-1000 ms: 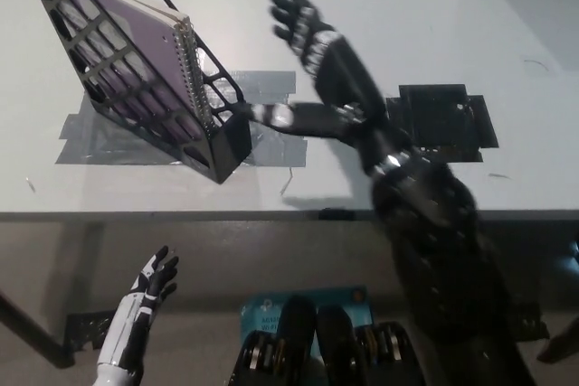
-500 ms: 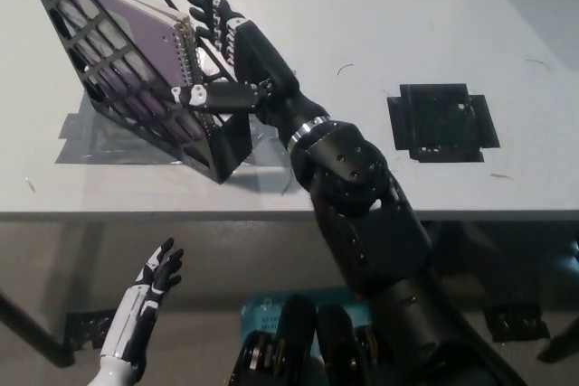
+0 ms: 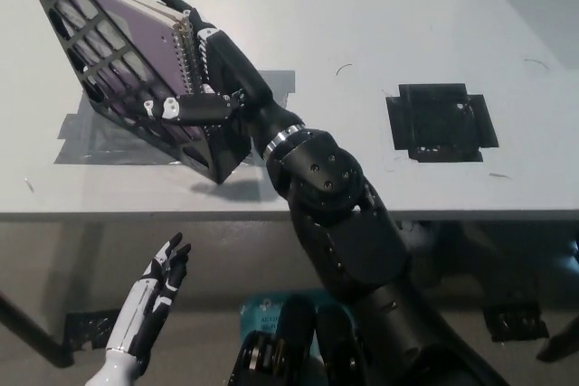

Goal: A shelf with a book inside it is placed on the center of the desk infront of the robot. The robot uses its right hand to grab the book, take it out and hand it to a person.

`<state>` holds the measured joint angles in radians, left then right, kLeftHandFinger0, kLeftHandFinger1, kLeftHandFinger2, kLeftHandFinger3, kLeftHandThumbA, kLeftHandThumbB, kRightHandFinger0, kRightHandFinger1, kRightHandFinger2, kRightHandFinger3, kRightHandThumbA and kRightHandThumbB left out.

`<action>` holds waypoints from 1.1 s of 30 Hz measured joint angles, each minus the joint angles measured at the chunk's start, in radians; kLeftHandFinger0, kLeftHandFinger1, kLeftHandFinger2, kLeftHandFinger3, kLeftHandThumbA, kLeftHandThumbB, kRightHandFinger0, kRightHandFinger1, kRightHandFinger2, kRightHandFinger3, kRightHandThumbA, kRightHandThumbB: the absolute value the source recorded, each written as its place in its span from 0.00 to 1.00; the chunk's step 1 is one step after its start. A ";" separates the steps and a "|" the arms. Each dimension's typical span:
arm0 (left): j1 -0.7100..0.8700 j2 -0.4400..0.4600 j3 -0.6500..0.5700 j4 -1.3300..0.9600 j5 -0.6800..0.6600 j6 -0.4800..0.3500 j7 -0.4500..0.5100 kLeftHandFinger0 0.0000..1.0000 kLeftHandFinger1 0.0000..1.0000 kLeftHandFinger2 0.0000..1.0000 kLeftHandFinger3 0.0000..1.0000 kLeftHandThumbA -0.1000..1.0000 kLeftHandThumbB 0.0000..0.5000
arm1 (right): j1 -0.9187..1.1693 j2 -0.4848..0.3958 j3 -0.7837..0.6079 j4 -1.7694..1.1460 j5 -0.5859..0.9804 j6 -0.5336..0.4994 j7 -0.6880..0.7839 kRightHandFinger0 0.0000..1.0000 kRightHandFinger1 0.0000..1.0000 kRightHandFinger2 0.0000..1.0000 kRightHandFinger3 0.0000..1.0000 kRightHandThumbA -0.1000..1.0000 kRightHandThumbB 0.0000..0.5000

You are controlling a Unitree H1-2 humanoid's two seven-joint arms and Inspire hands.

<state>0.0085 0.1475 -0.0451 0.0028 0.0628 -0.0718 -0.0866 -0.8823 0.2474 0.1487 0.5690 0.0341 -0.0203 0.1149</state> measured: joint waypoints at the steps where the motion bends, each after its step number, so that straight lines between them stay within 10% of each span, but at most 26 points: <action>1: -0.003 0.000 -0.002 0.000 0.002 0.000 0.000 1.00 1.00 1.00 1.00 0.92 0.53 | 0.000 0.000 -0.001 0.001 0.000 0.000 0.000 1.00 1.00 1.00 1.00 1.00 0.70; 10: -0.024 0.006 -0.011 0.001 0.012 -0.001 0.000 1.00 1.00 1.00 1.00 0.90 0.56 | 0.001 0.005 -0.013 0.017 0.006 0.000 0.008 1.00 1.00 1.00 1.00 1.00 0.53; 17: -0.026 0.008 -0.012 0.003 0.015 -0.004 0.000 1.00 1.00 1.00 1.00 0.92 0.59 | 0.000 0.007 -0.018 0.088 0.003 -0.001 0.010 1.00 1.00 1.00 1.00 1.00 0.67; 33: -0.032 0.009 -0.011 0.002 0.017 -0.005 0.000 1.00 1.00 1.00 1.00 0.89 0.60 | -0.080 -0.003 -0.025 0.233 -0.005 -0.040 0.010 1.00 1.00 1.00 1.00 1.00 0.60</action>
<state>-0.0232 0.1564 -0.0566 0.0052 0.0796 -0.0766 -0.0868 -0.9627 0.2442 0.1238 0.8022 0.0296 -0.0606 0.1253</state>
